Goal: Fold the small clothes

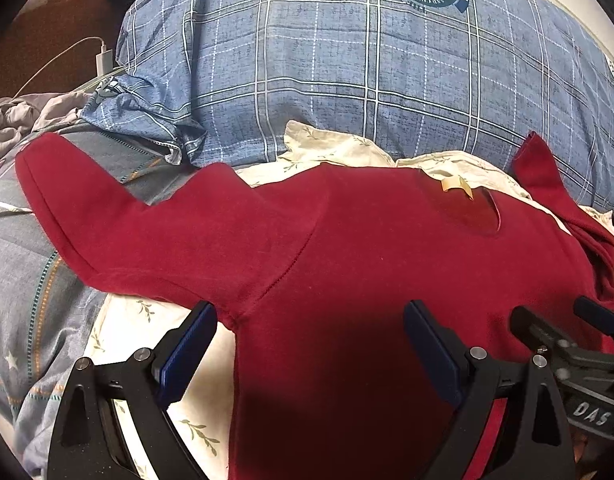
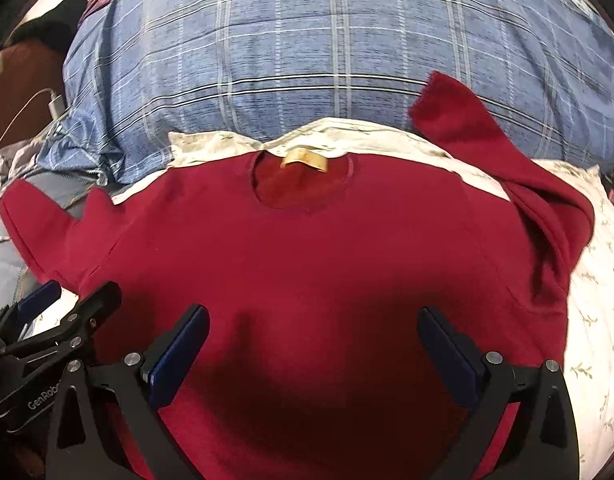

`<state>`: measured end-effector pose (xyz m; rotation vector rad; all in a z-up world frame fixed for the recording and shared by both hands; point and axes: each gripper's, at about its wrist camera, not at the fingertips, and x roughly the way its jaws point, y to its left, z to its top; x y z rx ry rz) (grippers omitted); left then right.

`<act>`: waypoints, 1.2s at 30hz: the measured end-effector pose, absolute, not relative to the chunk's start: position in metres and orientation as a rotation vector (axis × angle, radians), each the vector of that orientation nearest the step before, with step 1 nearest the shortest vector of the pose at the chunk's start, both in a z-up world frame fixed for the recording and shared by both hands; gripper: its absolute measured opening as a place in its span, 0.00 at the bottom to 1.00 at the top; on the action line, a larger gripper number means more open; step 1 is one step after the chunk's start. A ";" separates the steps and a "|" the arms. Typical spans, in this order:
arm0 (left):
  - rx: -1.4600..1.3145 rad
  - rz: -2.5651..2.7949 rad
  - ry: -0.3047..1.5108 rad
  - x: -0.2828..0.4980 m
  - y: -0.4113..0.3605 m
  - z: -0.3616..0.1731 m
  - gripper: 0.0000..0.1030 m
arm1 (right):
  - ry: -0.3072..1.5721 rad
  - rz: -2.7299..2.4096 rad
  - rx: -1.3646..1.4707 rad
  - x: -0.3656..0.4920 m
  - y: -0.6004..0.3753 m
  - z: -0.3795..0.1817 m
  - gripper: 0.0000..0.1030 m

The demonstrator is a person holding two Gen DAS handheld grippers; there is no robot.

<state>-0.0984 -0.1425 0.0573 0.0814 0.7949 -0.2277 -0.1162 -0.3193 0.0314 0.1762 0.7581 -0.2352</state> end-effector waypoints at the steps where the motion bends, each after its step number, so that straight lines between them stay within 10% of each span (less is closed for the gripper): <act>1: 0.082 -0.221 0.797 -0.098 -0.141 0.058 0.90 | 0.750 -0.230 0.175 -0.115 -0.318 0.031 0.99; 27: 0.079 0.528 0.663 0.025 0.021 0.112 0.90 | 0.803 -0.199 0.187 -0.096 -0.322 0.016 1.00; 33: 0.139 0.561 0.691 0.059 0.021 0.085 0.70 | 0.816 -0.208 0.170 -0.094 -0.321 0.014 1.00; 36: 0.103 0.491 0.668 0.063 0.016 0.086 0.13 | 0.822 -0.219 0.150 -0.092 -0.318 0.013 1.00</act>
